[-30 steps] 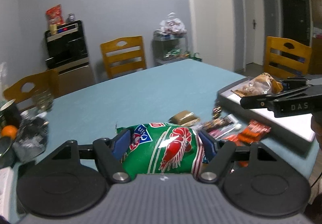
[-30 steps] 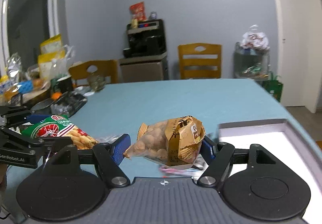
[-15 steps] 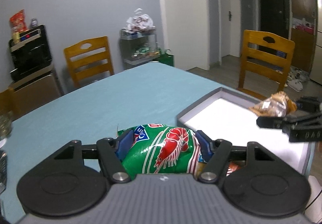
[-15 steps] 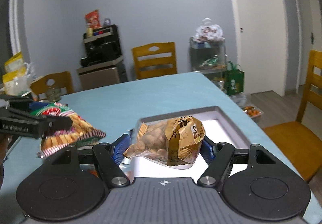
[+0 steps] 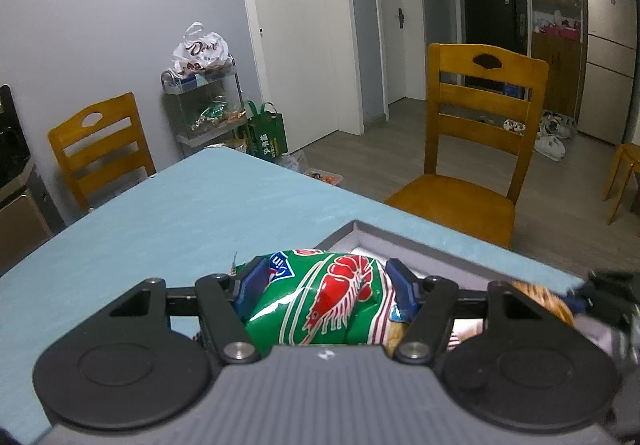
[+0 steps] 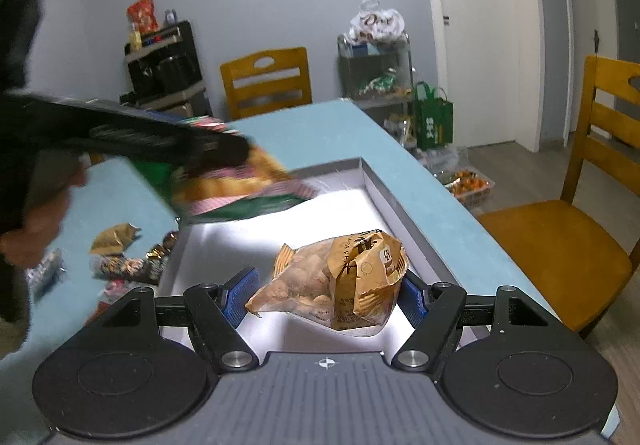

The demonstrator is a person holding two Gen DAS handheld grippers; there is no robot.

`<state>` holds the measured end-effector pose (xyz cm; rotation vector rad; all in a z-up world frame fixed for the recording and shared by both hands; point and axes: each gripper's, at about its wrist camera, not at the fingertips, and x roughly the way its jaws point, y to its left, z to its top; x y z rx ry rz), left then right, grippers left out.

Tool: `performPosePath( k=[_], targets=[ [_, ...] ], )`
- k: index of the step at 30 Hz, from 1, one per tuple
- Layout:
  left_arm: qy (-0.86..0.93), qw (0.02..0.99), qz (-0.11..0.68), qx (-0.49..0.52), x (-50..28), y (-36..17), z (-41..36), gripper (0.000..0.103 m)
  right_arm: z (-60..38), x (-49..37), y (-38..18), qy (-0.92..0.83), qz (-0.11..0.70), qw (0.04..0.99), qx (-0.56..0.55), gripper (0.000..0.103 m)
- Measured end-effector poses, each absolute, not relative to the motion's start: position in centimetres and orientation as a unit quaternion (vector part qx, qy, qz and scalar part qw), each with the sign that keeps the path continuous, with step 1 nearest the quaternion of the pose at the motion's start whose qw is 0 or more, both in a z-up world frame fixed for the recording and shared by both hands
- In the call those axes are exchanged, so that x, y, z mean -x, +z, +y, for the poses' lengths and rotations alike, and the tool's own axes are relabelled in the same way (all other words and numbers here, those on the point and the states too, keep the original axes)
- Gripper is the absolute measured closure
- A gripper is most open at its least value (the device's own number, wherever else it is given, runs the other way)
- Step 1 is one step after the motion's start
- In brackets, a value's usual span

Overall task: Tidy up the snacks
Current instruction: 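Carry both bags over the white box and release the nut bag from right tool, then lower the green chip bag into the box and open the left tool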

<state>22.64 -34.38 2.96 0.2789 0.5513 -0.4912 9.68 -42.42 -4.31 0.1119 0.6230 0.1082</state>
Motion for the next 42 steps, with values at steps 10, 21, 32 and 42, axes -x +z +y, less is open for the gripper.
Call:
performPosePath(
  k=[10, 21, 32, 42],
  targets=[
    [-0.243, 0.927, 0.265, -0.108, -26.1, -0.7, -38.9, 0.041, -42.4, -10.9, -4.9, 0.041, 0.334, 0.941, -0.044, 0.031],
    [-0.256, 0.920, 0.274, -0.112, -25.6, -2.6, -39.3, 0.011, -42.2, -11.8, -5.1, 0.038, 0.346, 0.937, -0.033, 0.030],
    [-0.262, 0.924, 0.258, -0.104, -24.2, -0.6, -37.6, 0.005, -42.3, -11.3, -4.4, 0.032, 0.328, 0.944, -0.036, 0.017],
    [-0.267, 0.926, 0.249, -0.097, -22.2, 1.1, -35.5, 0.005, -41.7, -10.5, -3.3, 0.030, 0.313, 0.948, -0.038, 0.013]
  ],
)
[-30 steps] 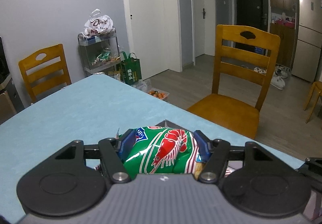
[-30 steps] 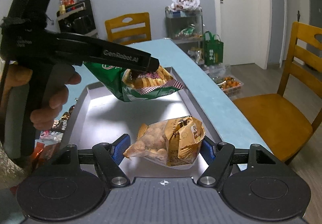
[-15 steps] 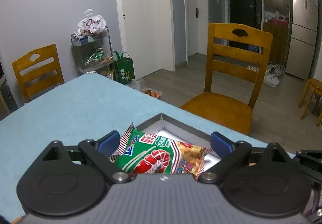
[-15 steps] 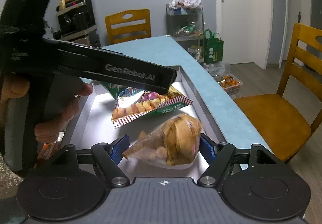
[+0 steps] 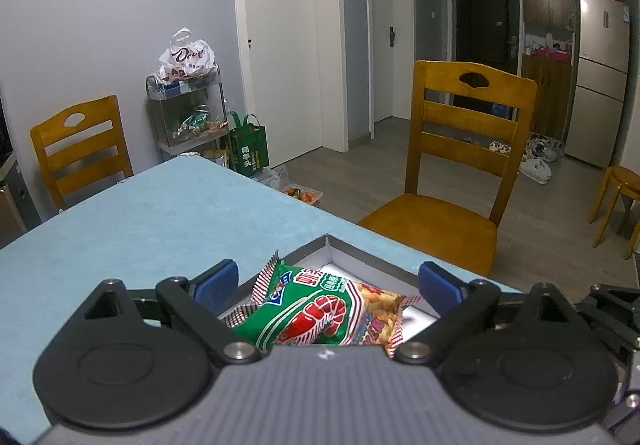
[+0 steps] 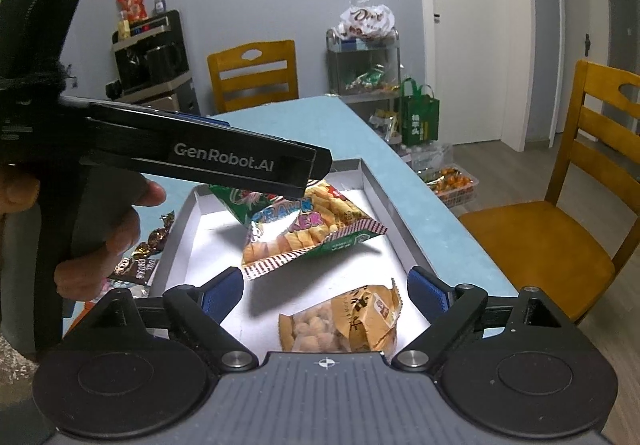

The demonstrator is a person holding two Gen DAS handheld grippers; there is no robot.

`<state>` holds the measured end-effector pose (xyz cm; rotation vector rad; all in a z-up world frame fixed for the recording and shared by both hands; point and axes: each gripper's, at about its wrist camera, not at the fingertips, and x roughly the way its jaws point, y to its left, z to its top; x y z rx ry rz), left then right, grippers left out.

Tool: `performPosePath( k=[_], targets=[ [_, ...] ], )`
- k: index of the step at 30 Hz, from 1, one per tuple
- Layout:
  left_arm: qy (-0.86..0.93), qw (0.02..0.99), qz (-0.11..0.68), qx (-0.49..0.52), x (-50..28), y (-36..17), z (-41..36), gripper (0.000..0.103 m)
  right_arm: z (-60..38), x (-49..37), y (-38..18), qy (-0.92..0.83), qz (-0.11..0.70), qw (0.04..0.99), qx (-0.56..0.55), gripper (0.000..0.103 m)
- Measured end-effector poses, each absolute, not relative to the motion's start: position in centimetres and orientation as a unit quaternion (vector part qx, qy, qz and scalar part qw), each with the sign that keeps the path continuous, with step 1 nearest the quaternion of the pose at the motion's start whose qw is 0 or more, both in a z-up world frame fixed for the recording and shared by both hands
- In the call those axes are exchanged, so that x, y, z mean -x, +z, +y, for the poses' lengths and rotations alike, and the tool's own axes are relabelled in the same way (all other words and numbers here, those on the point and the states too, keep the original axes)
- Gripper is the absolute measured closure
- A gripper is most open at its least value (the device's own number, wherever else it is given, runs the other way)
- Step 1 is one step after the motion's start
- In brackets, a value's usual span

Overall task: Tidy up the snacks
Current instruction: 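Lower the green chip bag into the box and open the left tool, then grasp the silver printed packet with left tool while right tool grasps the red candy bar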

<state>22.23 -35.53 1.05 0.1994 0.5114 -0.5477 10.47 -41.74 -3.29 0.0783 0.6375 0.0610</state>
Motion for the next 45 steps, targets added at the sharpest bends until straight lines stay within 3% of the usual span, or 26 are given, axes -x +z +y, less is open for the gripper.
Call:
performPosePath(
  k=[27, 45],
  targets=[
    [-0.248, 0.935, 0.221, -0.125, -13.0, 5.6, -27.2, 0.005, -35.0, -7.2, -0.2, 0.045, 0.283, 0.958, -0.008, 0.005],
    [-0.169, 0.952, 0.229, -0.112, -10.0, 6.7, -16.0, 0.003, -28.1, -7.2, 0.8, 0.106, 0.290, 0.951, 0.013, 0.002]
  ],
)
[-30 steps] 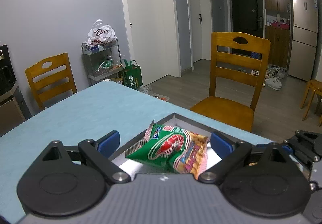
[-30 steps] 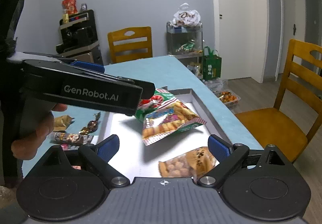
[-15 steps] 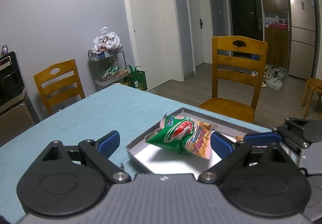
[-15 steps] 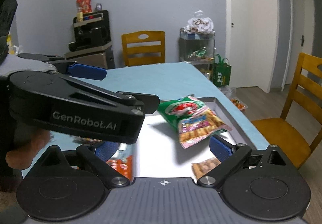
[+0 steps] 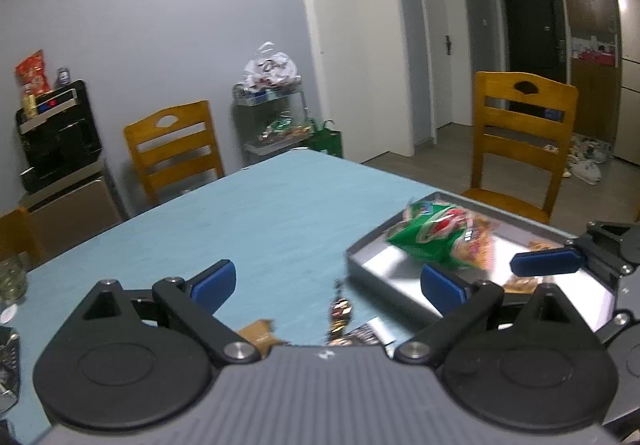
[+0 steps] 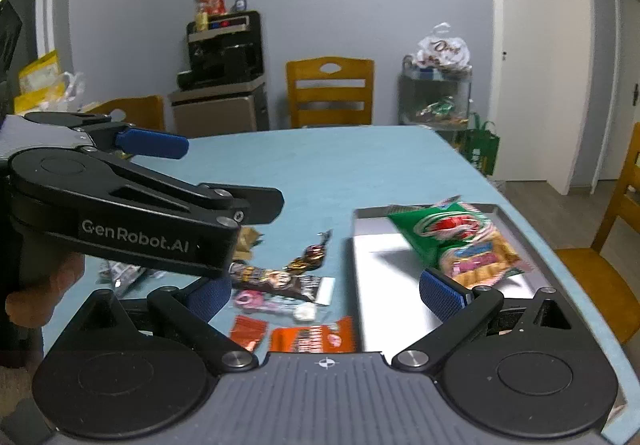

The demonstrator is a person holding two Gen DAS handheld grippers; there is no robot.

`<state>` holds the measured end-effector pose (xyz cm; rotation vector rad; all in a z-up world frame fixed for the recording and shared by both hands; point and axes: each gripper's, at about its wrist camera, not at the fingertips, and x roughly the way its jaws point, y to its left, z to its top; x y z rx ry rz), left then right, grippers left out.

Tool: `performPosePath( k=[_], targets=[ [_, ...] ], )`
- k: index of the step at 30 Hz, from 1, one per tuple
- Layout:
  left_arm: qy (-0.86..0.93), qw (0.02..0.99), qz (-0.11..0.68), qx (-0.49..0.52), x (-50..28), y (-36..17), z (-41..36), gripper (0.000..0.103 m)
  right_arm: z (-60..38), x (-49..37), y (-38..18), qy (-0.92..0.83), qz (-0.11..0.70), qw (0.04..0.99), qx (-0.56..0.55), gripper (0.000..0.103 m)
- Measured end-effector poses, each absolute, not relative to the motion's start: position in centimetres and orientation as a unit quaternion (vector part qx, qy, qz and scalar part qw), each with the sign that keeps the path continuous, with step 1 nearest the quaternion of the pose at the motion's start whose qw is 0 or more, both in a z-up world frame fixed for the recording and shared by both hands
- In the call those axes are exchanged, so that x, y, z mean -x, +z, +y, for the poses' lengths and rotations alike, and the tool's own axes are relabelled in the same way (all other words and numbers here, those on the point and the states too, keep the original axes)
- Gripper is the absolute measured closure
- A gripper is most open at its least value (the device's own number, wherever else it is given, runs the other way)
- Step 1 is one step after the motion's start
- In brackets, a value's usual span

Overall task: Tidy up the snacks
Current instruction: 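Grasp the silver printed packet with left tool while right tool grasps the red candy bar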

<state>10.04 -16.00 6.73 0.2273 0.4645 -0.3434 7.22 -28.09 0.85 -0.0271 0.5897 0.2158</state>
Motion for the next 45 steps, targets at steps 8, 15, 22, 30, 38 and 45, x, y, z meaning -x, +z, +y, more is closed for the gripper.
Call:
performPosePath(
  k=[8, 15, 22, 30, 38, 45],
  targets=[
    [-0.136, 0.955, 0.244, -0.101, -10.0, 5.9, -11.0, 0.003, -25.1, -7.3, 0.6, 0.121, 0.294, 0.948, 0.024, 0.001],
    [-0.102, 0.954, 0.263, -0.098, -10.1, 4.2, -7.2, 0.003, -22.9, -7.5, -0.3, 0.134, 0.307, 0.942, 0.031, 0.001],
    [-0.069, 0.953, 0.276, -0.102, -10.5, 1.7, -3.4, 0.003, -21.8, -6.9, -1.6, 0.129, 0.304, 0.943, 0.026, 0.001],
    [-0.062, 0.951, 0.289, -0.092, -10.9, -1.5, -0.1, 0.003, -20.7, -6.3, -3.4, 0.129, 0.310, 0.942, 0.031, 0.001],
    [-0.062, 0.944, 0.306, -0.110, -11.6, -4.7, -1.4, 0.003, -20.0, -5.1, -4.8, 0.144, 0.312, 0.939, 0.029, 0.001],
    [-0.046, 0.943, 0.314, -0.104, -12.4, -5.7, -1.9, 0.003, -20.3, -5.1, -5.6, 0.152, 0.313, 0.937, 0.025, 0.012]
  ],
)
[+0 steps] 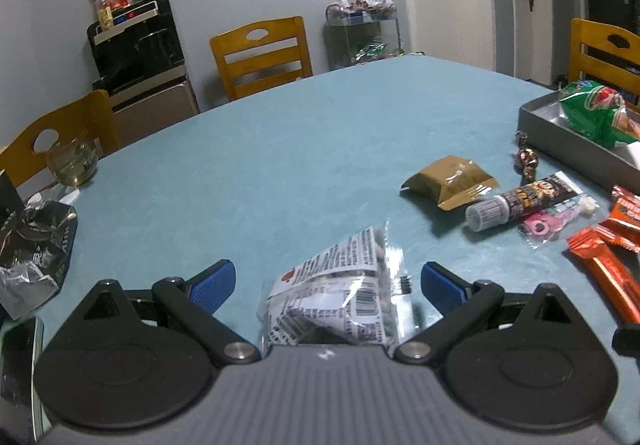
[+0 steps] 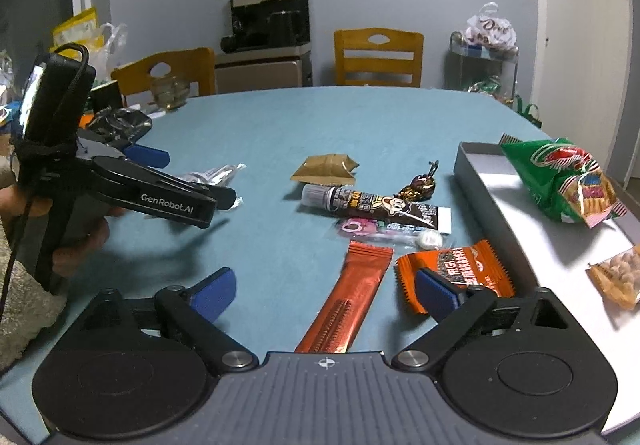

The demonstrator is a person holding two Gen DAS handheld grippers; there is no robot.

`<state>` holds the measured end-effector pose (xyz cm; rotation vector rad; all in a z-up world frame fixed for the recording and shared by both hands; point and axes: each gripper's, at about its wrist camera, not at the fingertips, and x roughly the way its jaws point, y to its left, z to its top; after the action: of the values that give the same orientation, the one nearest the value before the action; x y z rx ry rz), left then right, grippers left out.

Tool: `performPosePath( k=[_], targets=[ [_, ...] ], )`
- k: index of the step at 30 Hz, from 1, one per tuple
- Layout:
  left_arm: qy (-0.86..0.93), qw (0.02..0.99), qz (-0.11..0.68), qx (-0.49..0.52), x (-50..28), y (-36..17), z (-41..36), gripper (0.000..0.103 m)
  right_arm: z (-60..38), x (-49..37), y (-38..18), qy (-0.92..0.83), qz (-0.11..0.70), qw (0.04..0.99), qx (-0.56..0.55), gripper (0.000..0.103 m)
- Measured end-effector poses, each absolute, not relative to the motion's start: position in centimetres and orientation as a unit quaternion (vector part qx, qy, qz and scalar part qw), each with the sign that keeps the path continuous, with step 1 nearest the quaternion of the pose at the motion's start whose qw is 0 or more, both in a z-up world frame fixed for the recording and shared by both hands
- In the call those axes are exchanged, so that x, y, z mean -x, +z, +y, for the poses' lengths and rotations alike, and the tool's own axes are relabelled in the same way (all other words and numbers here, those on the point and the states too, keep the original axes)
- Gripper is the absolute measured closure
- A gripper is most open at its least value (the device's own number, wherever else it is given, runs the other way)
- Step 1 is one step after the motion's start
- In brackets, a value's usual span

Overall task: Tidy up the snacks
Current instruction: 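Grasp the silver printed packet with left tool while right tool grasps the red candy bar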

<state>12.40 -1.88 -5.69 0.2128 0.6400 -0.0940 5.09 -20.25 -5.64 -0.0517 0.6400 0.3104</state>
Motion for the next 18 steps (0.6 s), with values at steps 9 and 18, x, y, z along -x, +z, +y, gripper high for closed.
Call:
performPosePath(
  k=[9, 18],
  targets=[
    [-0.047, 0.941, 0.322, -0.090, -13.2, -6.7, -1.4, 0.003, -20.5, -6.0, -6.6, 0.162, 0.341, 0.926, 0.019, 0.032],
    [-0.057, 0.937, 0.335, -0.080, -13.8, -7.3, -1.3, 0.003, -19.9, -6.2, -7.1, 0.152, 0.340, 0.927, 0.046, 0.044]
  ],
)
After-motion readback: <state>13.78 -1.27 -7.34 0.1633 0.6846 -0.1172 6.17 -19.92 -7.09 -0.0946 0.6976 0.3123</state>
